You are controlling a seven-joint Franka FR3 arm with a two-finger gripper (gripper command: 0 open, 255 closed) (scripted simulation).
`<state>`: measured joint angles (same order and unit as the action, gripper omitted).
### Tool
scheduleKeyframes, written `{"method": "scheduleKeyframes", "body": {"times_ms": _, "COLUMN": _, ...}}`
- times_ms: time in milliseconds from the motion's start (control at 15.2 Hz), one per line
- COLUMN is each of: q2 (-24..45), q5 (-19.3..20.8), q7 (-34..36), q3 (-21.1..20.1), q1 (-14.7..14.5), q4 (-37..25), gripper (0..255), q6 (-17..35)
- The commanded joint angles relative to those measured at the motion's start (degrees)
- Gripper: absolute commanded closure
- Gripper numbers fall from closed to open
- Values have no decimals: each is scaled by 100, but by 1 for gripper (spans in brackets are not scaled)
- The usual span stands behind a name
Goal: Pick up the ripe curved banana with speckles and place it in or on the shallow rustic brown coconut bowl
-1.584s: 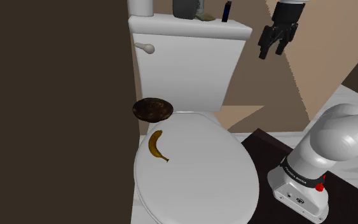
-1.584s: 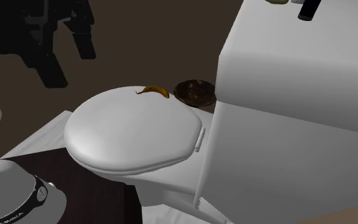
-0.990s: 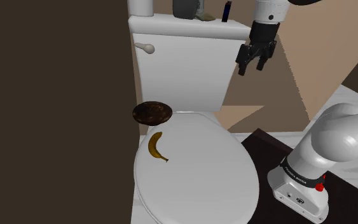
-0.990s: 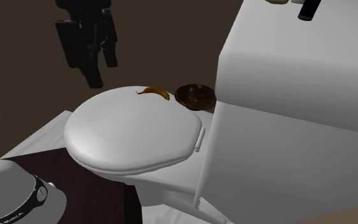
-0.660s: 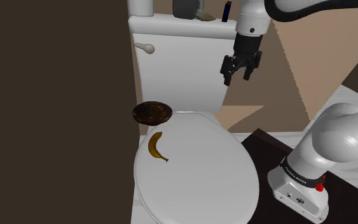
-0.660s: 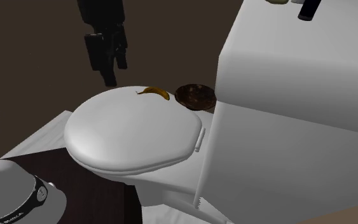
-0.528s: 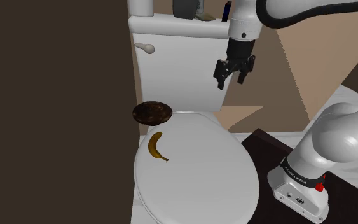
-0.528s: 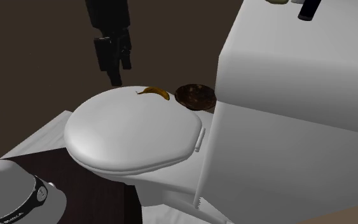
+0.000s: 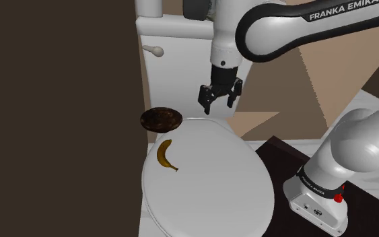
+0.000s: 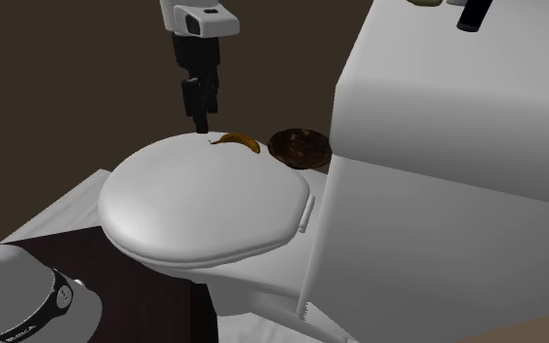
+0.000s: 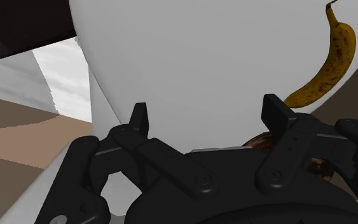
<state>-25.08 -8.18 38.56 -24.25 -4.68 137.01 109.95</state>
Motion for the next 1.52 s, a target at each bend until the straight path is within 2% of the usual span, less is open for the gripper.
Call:
{"method": "scheduleKeyframes", "body": {"times_ms": 0, "q2": 346, "q5": 19, "q7": 285, "q3": -216, "q1": 1, "q4": -111, "gripper": 0, "q6": 236}}
{"method": "scheduleKeyframes", "body": {"times_ms": 330, "q2": 1401, "q5": 323, "q7": 1107, "q3": -760, "q1": 28, "q4": -552, "gripper": 0, "q6": 785}}
{"method": "scheduleKeyframes", "body": {"times_ms": 726, "q2": 2883, "q5": 1169, "q7": 2281, "q3": -1174, "q1": -97, "q4": -1336, "gripper": 0, "q6": 1228}}
{"method": "scheduleKeyframes", "body": {"times_ms": 1122, "q2": 4343, "q5": 2105, "q7": 3311, "q3": -1099, "q1": -632, "q4": -2362, "gripper": 0, "q6": 1330}}
{"method": "scheduleKeyframes", "body": {"times_ms": 1452, "q2": 4551, "q5": 2273, "q7": 3420, "q3": -1003, "q1": -698, "q4": -2211, "gripper": 0, "q6": 1652}}
